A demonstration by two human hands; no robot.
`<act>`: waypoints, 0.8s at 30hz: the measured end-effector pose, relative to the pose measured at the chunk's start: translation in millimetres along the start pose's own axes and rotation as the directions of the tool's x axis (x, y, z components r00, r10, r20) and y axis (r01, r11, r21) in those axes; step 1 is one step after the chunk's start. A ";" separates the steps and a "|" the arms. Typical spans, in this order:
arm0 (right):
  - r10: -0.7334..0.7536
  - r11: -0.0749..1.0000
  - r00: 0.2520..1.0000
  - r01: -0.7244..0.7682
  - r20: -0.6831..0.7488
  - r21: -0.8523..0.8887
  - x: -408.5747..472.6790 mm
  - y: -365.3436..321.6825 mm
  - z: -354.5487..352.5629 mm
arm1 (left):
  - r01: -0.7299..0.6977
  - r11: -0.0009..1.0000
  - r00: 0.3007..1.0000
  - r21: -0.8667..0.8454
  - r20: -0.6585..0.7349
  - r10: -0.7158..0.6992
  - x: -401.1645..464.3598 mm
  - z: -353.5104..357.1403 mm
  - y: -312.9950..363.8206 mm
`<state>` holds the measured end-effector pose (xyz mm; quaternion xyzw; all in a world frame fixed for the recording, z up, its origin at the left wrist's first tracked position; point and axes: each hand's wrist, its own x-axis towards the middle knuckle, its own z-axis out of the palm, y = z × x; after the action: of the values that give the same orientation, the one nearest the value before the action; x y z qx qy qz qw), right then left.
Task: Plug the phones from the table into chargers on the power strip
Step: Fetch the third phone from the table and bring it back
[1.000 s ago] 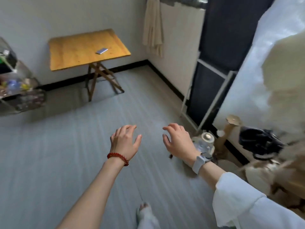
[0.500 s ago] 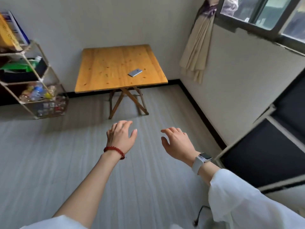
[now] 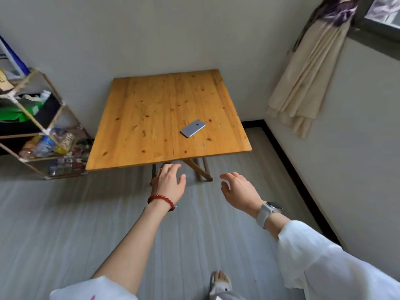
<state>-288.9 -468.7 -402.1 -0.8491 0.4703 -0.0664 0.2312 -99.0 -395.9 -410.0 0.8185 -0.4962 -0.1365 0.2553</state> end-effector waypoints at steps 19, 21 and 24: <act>0.701 0.616 0.697 -0.700 0.154 0.361 416.4 -41.8 120.8 | 0.023 0.967 0.886 0.255 0.442 -0.138 376.8 64.1 -195.2; 0.783 0.542 0.609 -0.766 0.123 0.346 447.6 -47.0 131.9 | -0.028 0.957 0.868 0.288 0.482 -0.120 402.9 73.7 -209.3; 0.875 0.422 0.469 -0.860 0.118 0.285 476.5 -55.0 143.8 | -0.123 0.933 0.850 0.338 0.521 -0.077 423.4 87.5 -224.1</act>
<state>62.3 -791.6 -554.3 -0.4363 0.8289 -0.0303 0.3487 224.8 -709.5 -594.2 0.7762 -0.5733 -0.2589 -0.0422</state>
